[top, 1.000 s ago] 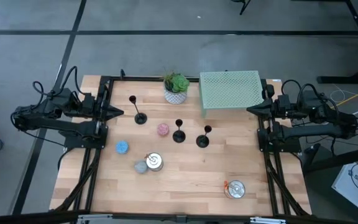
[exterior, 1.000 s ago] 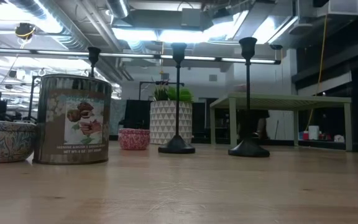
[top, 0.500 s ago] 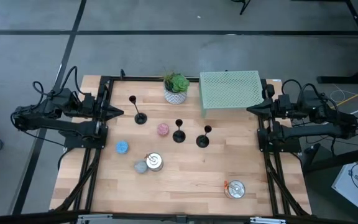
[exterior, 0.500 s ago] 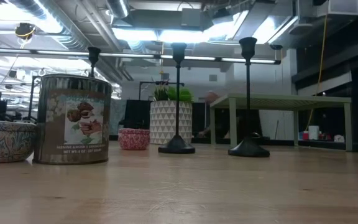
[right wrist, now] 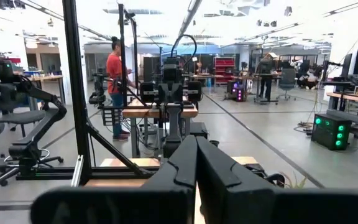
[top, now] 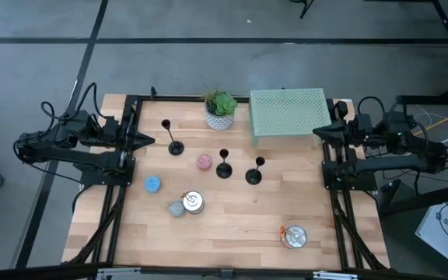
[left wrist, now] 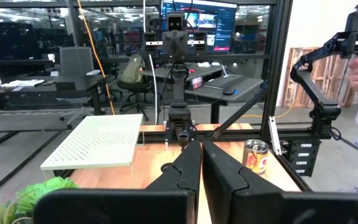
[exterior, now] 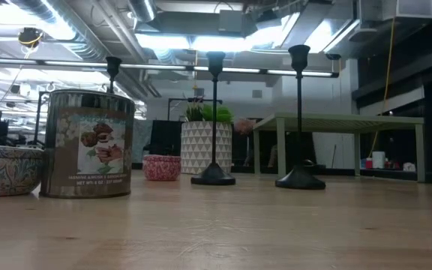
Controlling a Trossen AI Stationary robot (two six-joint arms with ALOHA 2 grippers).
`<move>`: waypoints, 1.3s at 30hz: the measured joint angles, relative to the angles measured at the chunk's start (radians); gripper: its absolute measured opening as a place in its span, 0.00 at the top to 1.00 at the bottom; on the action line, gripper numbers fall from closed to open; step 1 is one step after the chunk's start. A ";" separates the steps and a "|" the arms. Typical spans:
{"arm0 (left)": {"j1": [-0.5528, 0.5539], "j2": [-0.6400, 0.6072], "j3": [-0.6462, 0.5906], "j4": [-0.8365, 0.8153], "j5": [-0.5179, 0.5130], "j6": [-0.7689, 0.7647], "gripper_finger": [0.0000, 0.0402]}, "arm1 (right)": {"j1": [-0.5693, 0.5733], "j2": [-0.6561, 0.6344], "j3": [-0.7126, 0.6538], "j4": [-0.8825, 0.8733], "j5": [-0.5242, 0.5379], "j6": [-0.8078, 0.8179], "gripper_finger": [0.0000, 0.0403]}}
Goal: Pick & Place candle stick holders
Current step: Put the bottom right black candle holder on the shelf
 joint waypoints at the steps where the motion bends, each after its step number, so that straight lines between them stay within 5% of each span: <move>1: 0.000 0.000 0.000 0.000 0.000 0.000 0.98 | 0.000 0.000 0.000 0.002 0.000 0.000 0.98; 5: 0.000 0.000 0.000 0.000 0.000 0.000 0.97 | 0.001 0.006 0.000 -0.004 -0.017 0.017 0.98; 16: 0.000 0.000 0.000 0.000 0.000 0.000 0.98 | 0.002 0.145 -0.132 0.138 -0.316 0.117 0.98; 39: 0.000 0.000 0.000 0.000 0.000 0.000 0.97 | 0.002 0.476 -0.193 0.217 -0.265 0.121 0.98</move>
